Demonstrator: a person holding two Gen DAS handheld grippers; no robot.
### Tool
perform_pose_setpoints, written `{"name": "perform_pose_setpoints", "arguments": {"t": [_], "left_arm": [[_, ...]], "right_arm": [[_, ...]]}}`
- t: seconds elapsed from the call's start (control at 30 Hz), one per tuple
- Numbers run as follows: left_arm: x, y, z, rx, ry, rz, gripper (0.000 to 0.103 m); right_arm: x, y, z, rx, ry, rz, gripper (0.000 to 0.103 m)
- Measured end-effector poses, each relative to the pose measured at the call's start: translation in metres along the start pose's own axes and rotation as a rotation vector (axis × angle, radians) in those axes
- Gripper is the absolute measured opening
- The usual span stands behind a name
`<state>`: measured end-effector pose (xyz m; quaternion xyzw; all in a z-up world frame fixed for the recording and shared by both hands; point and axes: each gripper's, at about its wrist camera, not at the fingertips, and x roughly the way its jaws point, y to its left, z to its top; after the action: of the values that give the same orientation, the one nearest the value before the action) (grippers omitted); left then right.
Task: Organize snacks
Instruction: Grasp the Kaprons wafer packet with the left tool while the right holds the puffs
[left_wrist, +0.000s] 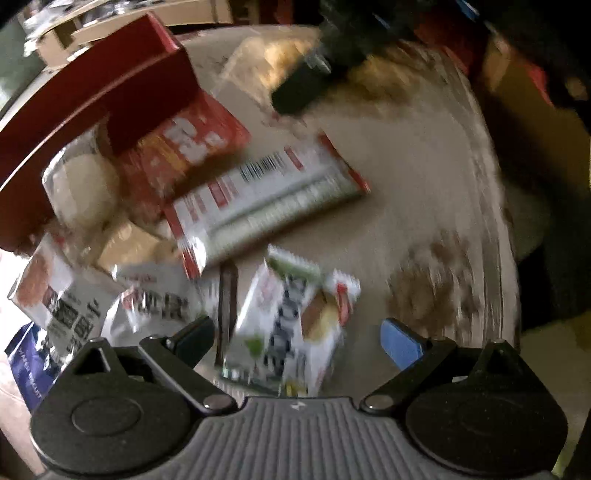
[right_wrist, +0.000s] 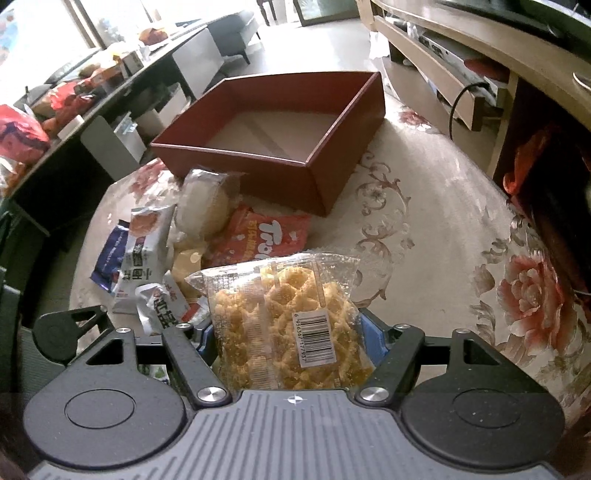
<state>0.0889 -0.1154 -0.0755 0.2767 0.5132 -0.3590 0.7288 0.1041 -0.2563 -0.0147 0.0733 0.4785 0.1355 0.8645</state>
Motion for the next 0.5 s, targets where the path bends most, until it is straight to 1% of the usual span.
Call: {"name": "perform_pose_setpoints", "arguments": {"t": [0.03,0.1,0.13,0.2,0.27,0.3,0.33,0.5], "left_arm": [[0.004,-0.002,0.005,-0.009,-0.001,-0.003,0.100],[0.011,-0.010,0.011,0.025,0.019,0.025,0.100],[0.013,-0.013,0.012,0.039,0.016,0.037,0.099],[0.011,-0.018,0.011,0.031,0.026,0.029,0.090],[0.004,-0.017,0.002,-0.010,0.037,0.020,0.076],[0.000,-0.014,-0.002,-0.042,0.037,0.013,0.071],[-0.003,-0.015,-0.004,-0.071,0.035,0.008,0.062],[-0.010,-0.026,-0.019,-0.139,0.032,0.045,0.062]], "right_arm": [[0.000,0.001,0.000,-0.004,-0.002,0.000,0.078],[0.001,0.001,-0.001,-0.014,0.002,-0.015,0.078],[0.002,0.001,-0.002,-0.013,0.008,-0.022,0.078],[0.004,-0.001,-0.004,-0.008,0.020,-0.031,0.078],[0.002,-0.001,-0.005,-0.007,0.018,-0.037,0.078],[0.000,0.000,-0.005,-0.005,0.012,-0.038,0.078],[-0.002,0.001,-0.006,-0.003,0.006,-0.037,0.078],[-0.016,0.013,-0.014,-0.009,-0.030,-0.050,0.078]]}}
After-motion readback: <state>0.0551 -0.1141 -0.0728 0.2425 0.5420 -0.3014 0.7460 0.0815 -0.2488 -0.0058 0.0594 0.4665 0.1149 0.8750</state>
